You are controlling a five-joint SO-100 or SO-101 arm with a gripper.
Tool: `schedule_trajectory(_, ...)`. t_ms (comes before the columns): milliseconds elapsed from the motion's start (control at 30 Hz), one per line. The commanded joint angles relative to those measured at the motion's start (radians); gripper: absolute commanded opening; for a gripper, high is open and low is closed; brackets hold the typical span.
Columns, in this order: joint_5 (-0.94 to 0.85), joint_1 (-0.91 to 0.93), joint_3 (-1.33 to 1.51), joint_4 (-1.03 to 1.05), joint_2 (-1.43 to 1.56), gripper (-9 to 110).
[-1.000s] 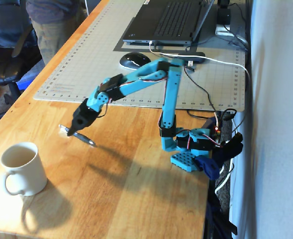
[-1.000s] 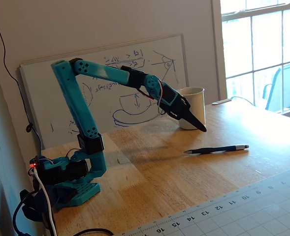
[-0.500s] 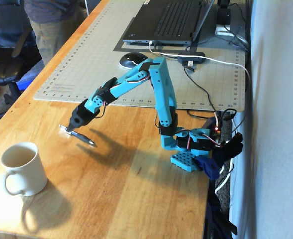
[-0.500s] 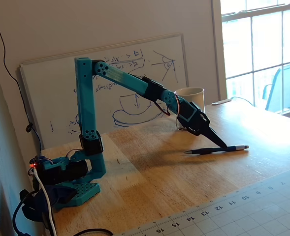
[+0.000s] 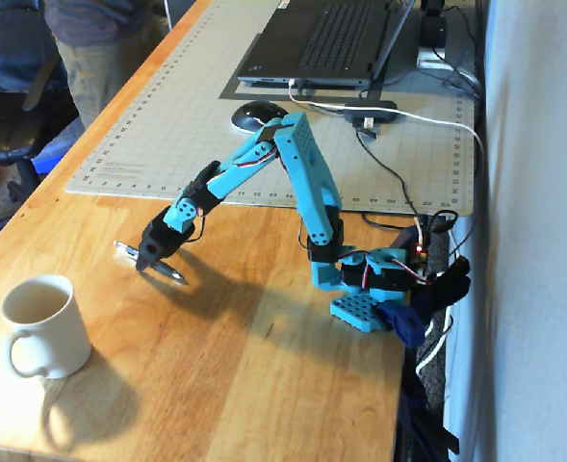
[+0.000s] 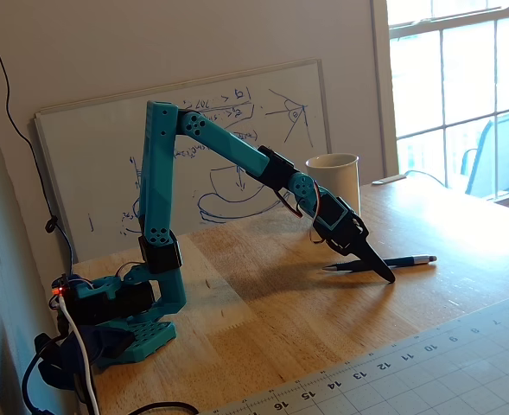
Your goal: Grasp a pen and put it in a mug.
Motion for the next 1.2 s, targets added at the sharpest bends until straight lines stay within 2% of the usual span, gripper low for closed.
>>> schedule_trajectory(0,0.009,-0.011,-0.057,-0.025,0.009,32)
schedule_trajectory(167,0.011,-0.005,-0.048,-0.025,0.009,29)
schedule_trajectory(600,0.012,0.003,-0.043,-0.018,0.023,0)
schedule_trajectory(767,-0.002,0.0,-0.044,-0.023,0.054,0)
schedule_trajectory(1167,-0.005,-0.032,0.0,-0.025,0.449,1)
